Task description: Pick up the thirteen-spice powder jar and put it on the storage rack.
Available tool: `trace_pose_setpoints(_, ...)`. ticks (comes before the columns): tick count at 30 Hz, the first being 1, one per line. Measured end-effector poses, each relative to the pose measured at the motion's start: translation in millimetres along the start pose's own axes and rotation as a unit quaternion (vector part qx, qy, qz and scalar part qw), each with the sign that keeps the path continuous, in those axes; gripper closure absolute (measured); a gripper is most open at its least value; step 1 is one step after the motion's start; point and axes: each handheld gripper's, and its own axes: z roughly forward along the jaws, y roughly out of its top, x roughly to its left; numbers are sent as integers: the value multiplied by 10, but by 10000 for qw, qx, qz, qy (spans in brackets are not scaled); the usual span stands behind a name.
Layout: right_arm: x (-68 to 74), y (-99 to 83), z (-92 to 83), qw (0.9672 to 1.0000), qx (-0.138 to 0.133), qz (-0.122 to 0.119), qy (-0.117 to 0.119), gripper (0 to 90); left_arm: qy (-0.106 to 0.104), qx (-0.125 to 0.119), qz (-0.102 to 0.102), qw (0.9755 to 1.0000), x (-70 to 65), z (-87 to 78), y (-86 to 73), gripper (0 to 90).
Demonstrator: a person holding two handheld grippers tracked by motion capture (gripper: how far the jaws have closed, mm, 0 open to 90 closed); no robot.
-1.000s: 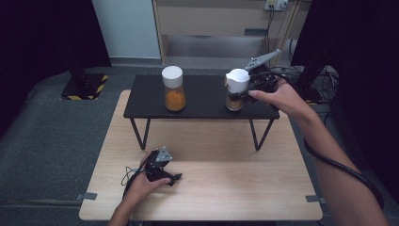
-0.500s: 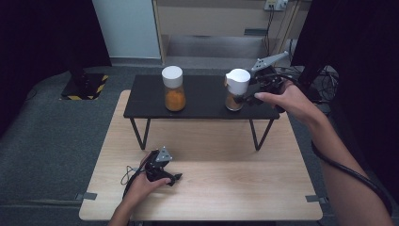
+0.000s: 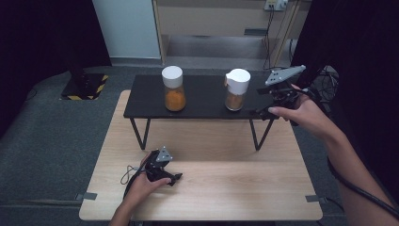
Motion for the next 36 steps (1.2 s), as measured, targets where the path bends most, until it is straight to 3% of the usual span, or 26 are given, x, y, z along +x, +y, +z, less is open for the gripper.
trace_pose_setpoints(11, 410, -184, 35, 9995, 56, -320, 6, 76, 21, -8, -11, 10000, -10, 0, -2, 0)
trace_pose_setpoints(18, 671, -305, 189, 9981, 331, -518, 17, 78, 20, -2, -4, 10000, -9, -1, 0, 0)
trace_pose_setpoints(36, 822, -696, 509, 9983, 511, -270, 116, 80, 20, -7, -12, 10000, -10, 0, -2, 0)
